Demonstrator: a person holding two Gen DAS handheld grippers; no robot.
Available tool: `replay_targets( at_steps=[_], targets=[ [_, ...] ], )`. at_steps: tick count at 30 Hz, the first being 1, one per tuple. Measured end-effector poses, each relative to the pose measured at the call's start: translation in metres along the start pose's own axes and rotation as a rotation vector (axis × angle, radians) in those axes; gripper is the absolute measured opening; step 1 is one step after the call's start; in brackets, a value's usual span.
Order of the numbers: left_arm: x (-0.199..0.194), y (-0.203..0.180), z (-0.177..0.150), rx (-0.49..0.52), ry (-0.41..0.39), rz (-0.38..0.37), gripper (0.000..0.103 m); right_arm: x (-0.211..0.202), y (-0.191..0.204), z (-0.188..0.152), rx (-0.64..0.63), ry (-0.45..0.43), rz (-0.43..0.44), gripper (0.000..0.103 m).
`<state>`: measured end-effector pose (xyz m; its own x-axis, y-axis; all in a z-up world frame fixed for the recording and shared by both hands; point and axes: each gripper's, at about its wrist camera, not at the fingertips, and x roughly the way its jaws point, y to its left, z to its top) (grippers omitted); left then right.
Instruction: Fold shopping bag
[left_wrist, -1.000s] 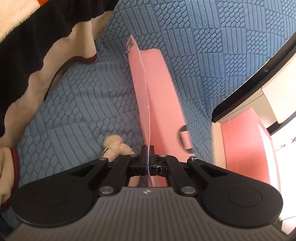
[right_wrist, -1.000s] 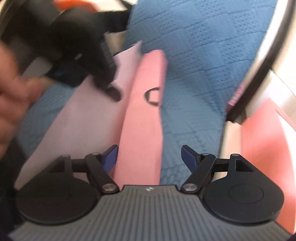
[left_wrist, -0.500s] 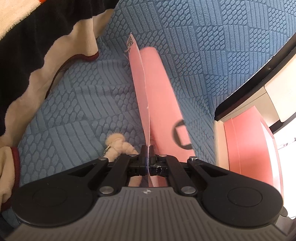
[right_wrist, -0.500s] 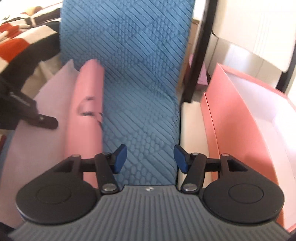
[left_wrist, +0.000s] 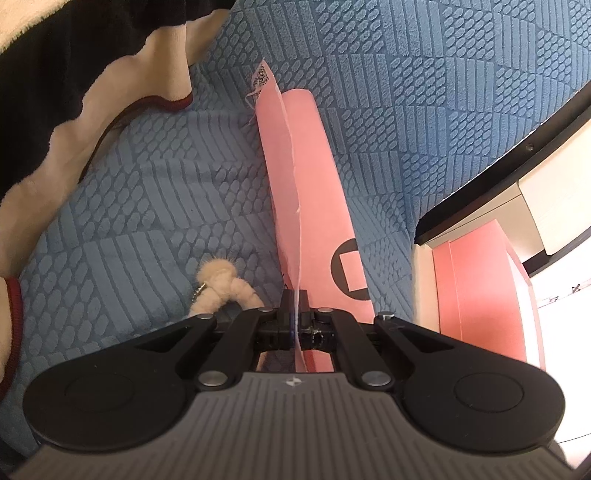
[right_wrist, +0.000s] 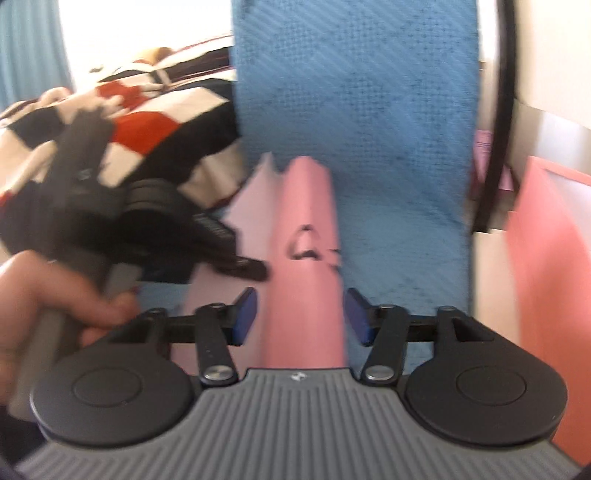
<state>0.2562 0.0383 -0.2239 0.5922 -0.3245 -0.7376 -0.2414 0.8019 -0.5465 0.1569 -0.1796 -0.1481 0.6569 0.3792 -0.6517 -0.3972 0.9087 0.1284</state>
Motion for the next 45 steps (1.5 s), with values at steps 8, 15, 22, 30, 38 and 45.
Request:
replay_targets(
  at_steps=[8,15,22,30,38,45],
  targets=[
    [-0.002,0.002,0.001,-0.012,-0.008,-0.002,0.001,0.029,0.004,-0.008,-0.078,0.070,-0.079,0.032],
    [-0.003,0.003,0.000,-0.014,-0.014,0.002,0.001,0.037,0.008,-0.016,-0.182,0.101,-0.157,0.041],
    [-0.005,0.003,0.001,-0.015,-0.019,-0.003,0.000,0.047,-0.005,-0.018,-0.187,0.145,-0.215,0.042],
    [-0.022,0.000,0.002,-0.007,-0.064,-0.020,0.000,0.043,-0.034,-0.011,0.045,0.148,-0.173,0.026],
    [-0.040,-0.007,0.003,0.047,-0.110,0.056,0.000,0.033,-0.066,-0.011,0.404,0.122,-0.057,0.006],
    [-0.015,-0.003,0.000,0.089,-0.048,0.186,0.001,0.043,-0.071,-0.017,0.429,0.150,-0.098,0.006]
  ],
)
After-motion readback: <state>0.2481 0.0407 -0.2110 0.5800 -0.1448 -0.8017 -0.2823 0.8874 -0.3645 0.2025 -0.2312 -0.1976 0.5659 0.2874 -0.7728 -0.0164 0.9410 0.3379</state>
